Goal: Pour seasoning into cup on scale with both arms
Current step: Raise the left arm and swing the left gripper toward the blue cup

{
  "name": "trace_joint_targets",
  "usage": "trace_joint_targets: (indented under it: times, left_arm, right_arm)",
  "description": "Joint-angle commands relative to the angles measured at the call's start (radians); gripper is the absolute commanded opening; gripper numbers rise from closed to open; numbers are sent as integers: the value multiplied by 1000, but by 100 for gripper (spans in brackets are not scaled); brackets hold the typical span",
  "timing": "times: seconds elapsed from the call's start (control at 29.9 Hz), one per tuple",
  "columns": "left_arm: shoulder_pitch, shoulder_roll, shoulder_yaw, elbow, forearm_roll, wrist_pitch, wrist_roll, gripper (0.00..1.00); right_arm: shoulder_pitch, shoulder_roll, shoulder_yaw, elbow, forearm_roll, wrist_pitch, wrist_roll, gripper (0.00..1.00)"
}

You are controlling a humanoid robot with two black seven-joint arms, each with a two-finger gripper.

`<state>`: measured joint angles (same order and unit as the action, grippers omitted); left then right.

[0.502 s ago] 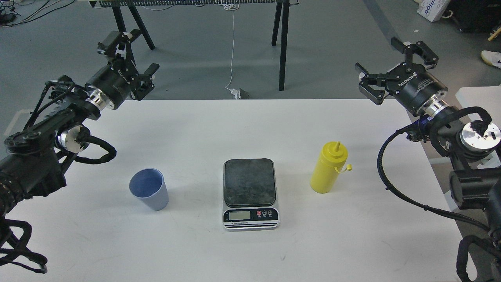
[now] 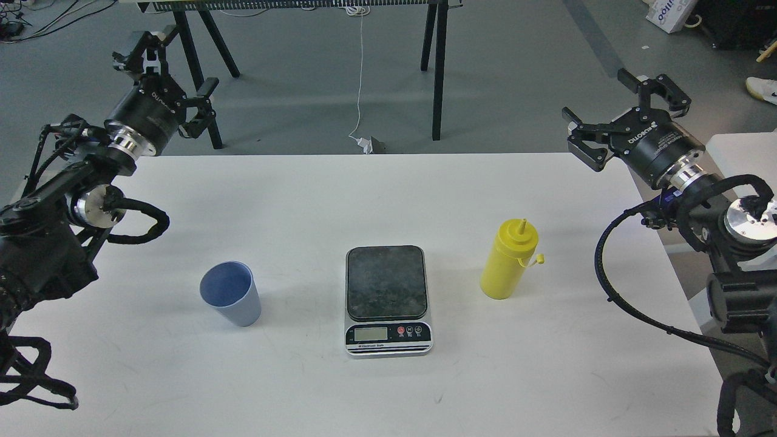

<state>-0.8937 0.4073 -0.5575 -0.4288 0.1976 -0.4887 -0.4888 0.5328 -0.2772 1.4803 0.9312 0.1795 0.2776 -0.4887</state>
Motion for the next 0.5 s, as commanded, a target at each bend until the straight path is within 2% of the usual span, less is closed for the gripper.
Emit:
trace_joint_targets:
  times: [0.0,0.1,0.2,0.3,0.47]
  left_arm:
    - [-1,-18,-25,67,-15,0,0,100]
    - [-30,-15,-19,71,-10,0,0,100]
    - [-111,56,30,74,63,0,0,100]
    - [-247,198,169,70,335,0,0,100]
    - [-514,222,391,39,941,0,0,100]
  right_arm:
    - [-4,9,2,0,0,0,0,99]
    - [-4,19,2,0,0,0,0,99]
    - [-4,24,3,3,0,0,0,99]
    - [-4,23,12,5,1,5,0,99]
    - [-2,23,14,5,6,74,0,99]
